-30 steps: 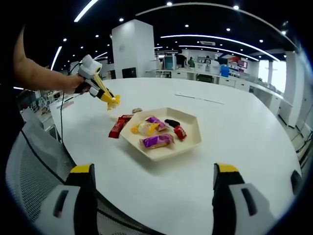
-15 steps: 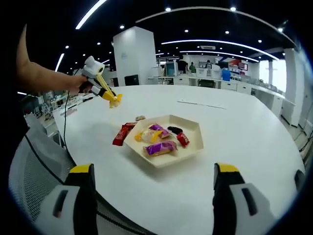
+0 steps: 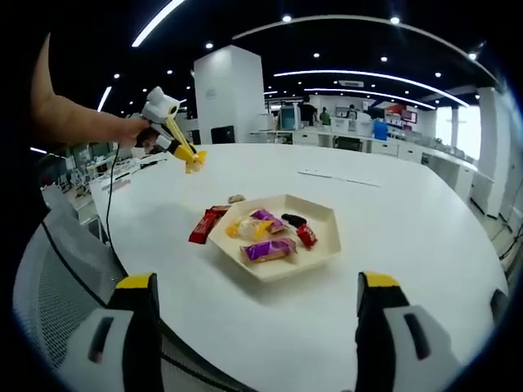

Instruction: Place the target food into the container with the food tongs after gripping and lifting it, then release it inside without dropping or visibly crushing the food.

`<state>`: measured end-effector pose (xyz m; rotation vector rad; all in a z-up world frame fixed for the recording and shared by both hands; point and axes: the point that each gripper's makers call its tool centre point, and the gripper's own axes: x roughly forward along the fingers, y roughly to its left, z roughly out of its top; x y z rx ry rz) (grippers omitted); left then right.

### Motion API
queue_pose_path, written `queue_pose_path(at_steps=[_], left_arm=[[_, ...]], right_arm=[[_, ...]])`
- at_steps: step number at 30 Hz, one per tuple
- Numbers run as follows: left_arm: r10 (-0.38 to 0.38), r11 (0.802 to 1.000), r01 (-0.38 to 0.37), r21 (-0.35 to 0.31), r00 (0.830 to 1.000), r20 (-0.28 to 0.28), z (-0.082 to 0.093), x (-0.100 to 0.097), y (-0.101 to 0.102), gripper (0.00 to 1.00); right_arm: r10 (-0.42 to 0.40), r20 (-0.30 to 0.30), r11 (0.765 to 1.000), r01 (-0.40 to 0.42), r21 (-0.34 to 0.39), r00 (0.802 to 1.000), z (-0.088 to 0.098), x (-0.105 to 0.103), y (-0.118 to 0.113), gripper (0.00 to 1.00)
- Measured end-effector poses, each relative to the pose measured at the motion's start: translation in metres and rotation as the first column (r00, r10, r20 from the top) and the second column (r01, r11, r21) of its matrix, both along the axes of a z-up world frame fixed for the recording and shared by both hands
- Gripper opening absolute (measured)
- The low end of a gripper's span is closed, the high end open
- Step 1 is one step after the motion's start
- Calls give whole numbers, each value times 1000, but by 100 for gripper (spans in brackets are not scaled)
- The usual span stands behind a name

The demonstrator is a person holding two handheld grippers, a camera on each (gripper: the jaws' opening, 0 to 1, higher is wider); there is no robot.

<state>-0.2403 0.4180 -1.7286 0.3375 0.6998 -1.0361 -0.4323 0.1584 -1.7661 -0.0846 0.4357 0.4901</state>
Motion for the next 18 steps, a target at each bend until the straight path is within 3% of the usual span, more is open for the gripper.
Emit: queue_pose_path(at_steps=[18], left_arm=[[-28,1000,28,-4,1000,8,11,3,-13,17]], right_arm=[[-2,-1,1000,2,3,1000,0,0,0,100]])
